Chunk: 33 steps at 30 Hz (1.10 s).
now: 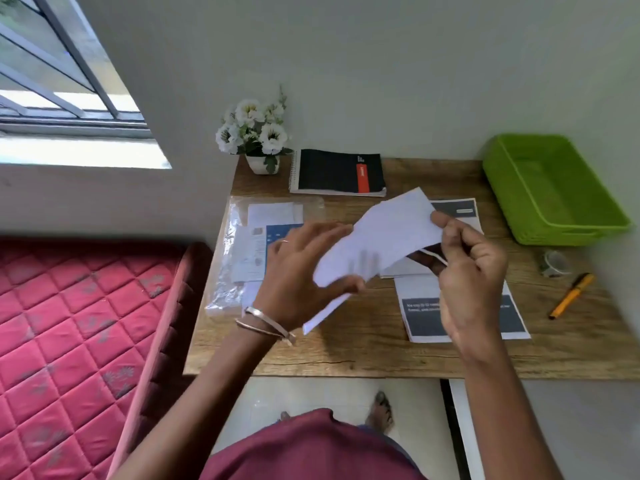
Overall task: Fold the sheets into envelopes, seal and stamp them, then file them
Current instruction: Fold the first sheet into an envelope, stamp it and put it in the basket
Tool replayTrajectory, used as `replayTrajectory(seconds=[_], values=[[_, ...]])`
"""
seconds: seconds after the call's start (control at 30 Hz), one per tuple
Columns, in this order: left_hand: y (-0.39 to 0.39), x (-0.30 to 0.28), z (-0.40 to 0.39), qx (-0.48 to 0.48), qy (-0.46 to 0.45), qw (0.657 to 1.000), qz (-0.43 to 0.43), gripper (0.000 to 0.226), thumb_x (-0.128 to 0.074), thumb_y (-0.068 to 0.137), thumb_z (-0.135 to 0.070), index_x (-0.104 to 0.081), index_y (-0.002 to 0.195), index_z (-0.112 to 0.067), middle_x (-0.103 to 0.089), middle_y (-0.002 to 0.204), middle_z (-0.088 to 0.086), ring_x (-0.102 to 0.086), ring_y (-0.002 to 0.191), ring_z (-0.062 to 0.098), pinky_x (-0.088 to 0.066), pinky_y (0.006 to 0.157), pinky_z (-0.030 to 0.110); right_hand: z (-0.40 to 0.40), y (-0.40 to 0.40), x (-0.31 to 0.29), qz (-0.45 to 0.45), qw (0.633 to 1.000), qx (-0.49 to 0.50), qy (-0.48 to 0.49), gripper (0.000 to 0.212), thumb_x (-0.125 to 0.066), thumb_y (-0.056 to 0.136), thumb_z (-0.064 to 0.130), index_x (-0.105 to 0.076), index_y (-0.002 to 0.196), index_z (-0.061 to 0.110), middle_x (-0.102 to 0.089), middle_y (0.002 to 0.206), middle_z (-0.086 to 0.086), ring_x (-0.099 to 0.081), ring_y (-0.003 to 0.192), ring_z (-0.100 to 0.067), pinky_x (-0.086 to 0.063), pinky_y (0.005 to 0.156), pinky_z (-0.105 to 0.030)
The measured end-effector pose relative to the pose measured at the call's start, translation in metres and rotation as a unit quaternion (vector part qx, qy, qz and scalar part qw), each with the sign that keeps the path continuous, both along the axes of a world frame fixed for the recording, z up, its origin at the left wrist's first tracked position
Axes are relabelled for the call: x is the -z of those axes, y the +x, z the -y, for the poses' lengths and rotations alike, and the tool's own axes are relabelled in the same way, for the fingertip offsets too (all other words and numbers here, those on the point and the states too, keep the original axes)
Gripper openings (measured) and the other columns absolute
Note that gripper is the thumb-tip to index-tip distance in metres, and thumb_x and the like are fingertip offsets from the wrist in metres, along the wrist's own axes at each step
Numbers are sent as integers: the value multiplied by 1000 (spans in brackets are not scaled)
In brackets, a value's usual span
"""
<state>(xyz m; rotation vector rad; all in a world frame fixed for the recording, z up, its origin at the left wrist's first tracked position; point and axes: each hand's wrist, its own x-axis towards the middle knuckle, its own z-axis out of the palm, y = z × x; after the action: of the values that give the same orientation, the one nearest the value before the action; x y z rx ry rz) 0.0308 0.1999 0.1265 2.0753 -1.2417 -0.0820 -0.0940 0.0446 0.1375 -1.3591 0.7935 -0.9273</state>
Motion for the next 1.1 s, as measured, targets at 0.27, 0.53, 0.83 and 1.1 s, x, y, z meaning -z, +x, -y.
replayTrajectory(seconds=[0.27,0.53,0.83,1.1], values=[[-32,16,66,-95,-9,977,192,22,-70,77,-19,-67,99,-20,-70,98,1,-65,88,24,-33,93,50,35,-32,-11,49,984,-99,138,30,-42,95,-7,-59,118,0,-65,113,-12,-68,98,-31,-57,82,-42],[-39,-5,100,-110,13,971,213,25,-45,85,-19,-69,88,-24,-69,81,-7,-65,83,19,-15,102,50,82,-54,12,-259,935,-42,-237,34,-80,73,31,-64,100,19,-59,94,2,-56,73,-10,-40,55,-10],[-48,-8,136,-108,119,983,91,25,-49,88,-9,-68,98,-22,-69,97,-5,-58,101,22,-5,102,48,130,-76,24,-179,972,-70,-134,11,-67,86,13,-65,87,23,-66,78,10,-60,72,4,-49,63,-16],[-41,7,159,-101,153,982,-47,25,-42,93,-11,-59,90,-29,-55,87,-14,-54,98,16,-16,104,47,161,-88,23,-107,978,-159,79,20,-67,83,0,-66,100,9,-69,80,-16,-63,77,-21,-51,65,-35]])
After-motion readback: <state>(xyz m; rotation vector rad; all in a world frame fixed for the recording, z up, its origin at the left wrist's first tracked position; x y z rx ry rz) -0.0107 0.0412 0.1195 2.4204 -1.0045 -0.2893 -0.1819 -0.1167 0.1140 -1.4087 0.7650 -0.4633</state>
